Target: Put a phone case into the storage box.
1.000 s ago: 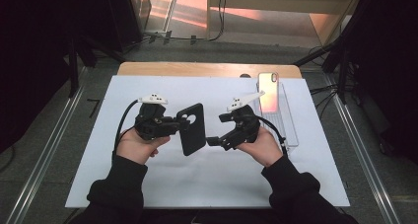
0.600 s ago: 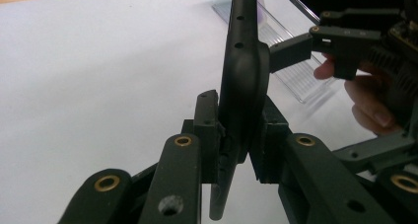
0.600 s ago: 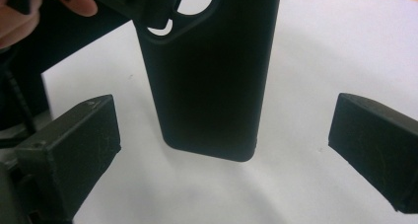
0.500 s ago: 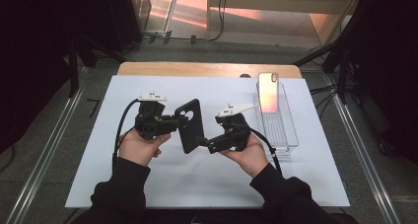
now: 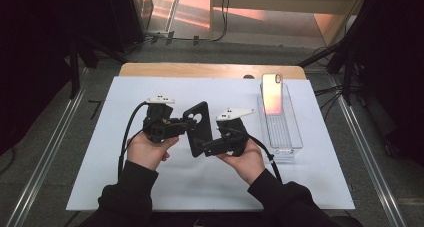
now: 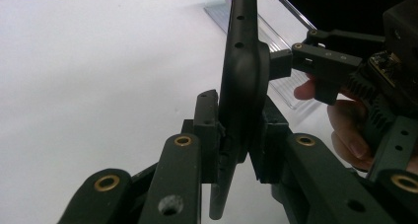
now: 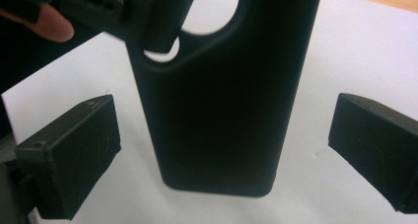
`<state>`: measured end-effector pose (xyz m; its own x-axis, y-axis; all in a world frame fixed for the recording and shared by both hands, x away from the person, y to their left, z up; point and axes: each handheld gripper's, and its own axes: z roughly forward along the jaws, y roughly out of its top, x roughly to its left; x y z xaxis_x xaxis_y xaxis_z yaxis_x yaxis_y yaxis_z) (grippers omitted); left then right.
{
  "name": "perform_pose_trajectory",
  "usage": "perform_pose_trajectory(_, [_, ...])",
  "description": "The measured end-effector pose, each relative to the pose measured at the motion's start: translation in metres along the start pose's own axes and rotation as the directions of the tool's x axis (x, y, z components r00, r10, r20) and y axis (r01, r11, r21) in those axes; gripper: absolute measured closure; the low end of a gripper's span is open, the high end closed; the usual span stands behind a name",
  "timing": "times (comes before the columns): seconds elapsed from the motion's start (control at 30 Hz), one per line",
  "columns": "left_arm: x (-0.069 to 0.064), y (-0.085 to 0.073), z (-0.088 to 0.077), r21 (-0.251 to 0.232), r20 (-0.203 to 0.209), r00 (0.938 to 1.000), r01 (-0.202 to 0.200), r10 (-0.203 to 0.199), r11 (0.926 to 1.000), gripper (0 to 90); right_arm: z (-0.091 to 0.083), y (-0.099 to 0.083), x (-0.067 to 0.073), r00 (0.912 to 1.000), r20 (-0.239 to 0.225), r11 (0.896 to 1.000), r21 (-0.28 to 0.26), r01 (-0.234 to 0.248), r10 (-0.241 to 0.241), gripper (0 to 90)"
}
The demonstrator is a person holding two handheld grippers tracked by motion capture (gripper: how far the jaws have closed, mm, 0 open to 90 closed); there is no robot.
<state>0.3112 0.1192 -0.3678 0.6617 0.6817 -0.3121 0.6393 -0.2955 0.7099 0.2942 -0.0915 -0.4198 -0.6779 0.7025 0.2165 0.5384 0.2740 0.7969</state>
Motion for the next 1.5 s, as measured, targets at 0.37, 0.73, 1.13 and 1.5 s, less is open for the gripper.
perform_pose_trajectory(0.37, [-0.008, -0.003, 0.008, 0.011, 0.024, 0.9997, -0.003, 0.003, 0.9999, 76.2, 0.006, -0.001, 0.002, 0.9996, 0.020, 1.000, -0.003, -0.020, 0.020, 0.0])
perform_pose_trajectory(0.73, [-0.014, -0.002, 0.009, 0.010, 0.042, 0.9991, -0.004, 0.004, 0.9999, 75.9, 0.009, -0.002, 0.001, 0.9997, 0.008, 1.000, -0.011, -0.021, 0.021, 11.5])
perform_pose_trajectory(1.13, [-0.014, 0.001, 0.001, -0.016, 0.068, 0.9976, 0.016, -0.015, 0.9997, 68.3, 0.005, -0.001, -0.001, 0.9998, -0.015, 1.000, -0.020, -0.011, 0.010, 13.2])
perform_pose_trajectory(1.5, [-0.008, 0.006, -0.010, 0.018, 0.101, 0.9939, 0.044, -0.045, 0.9989, 45.9, 0.005, -0.003, -0.016, 0.9992, 0.023, 0.999, 0.003, -0.033, 0.033, 13.2])
